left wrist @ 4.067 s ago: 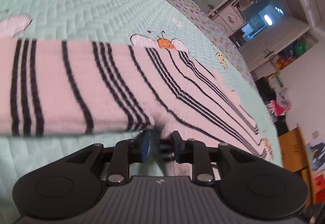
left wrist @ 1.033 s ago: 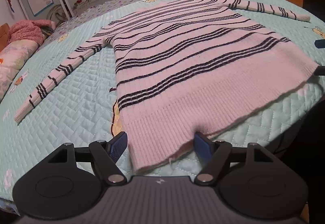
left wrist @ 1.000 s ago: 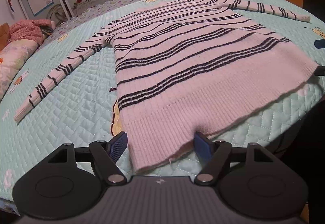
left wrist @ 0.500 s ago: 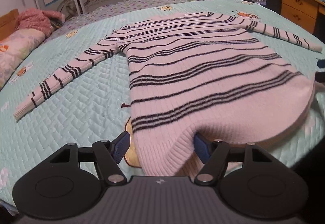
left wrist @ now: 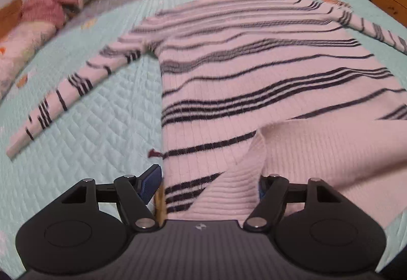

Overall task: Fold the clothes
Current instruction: 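Grasp the hem with the right gripper and lift it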

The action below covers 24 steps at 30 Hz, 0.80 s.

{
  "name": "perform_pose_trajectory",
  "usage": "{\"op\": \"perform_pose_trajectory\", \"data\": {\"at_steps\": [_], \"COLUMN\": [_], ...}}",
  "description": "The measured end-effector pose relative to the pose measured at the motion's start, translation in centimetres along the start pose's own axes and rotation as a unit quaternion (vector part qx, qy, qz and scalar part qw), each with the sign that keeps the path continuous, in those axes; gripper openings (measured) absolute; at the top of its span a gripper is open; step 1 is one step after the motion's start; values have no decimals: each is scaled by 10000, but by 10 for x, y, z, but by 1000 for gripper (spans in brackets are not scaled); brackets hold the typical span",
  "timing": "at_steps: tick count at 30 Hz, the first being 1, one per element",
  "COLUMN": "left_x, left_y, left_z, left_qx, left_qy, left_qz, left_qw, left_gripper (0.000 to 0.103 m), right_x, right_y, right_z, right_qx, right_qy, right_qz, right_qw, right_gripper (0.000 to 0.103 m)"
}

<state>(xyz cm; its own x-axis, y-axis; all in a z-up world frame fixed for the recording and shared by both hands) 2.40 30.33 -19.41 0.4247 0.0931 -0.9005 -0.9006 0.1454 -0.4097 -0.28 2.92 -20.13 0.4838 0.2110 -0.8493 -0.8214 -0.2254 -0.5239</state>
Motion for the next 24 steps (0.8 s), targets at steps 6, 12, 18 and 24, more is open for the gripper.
{"op": "perform_pose_trajectory", "data": {"at_steps": [6,12,18,24], "left_x": [-13,-29,-32,-24], "left_y": [11,19,23,13], "left_z": [11,2,-12,-11], "left_qx": [-434,-252,152,133], "left_qy": [112,-88,-48,-81], "left_qz": [-109,-186,-147,-137], "left_qw": [9989,9995,9998,9998], "left_gripper": [74,74,74,74], "right_x": [-33,-79,-65,-52], "right_y": [14,42,64,62], "right_z": [-12,7,44,57], "right_qx": [480,536,16,-388], "right_qy": [-216,-824,-400,-92], "right_qz": [-385,-814,-559,-515], "right_qw": [9979,9918,9976,9979], "right_gripper": [77,78,80,80]}}
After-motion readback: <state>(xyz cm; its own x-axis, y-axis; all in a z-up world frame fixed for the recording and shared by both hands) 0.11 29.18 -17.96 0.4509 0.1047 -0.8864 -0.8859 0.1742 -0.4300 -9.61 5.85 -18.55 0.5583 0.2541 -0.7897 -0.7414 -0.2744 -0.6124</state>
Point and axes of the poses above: each gripper's, at about its wrist camera, not at the fingertips, and x roughly the way its jaws point, z to its left, y to its underside, the point moved 4 cm from there along x, roughly the way its jaws point, and after that the axes turned 14 degrees about z, right-handed, at the moved point
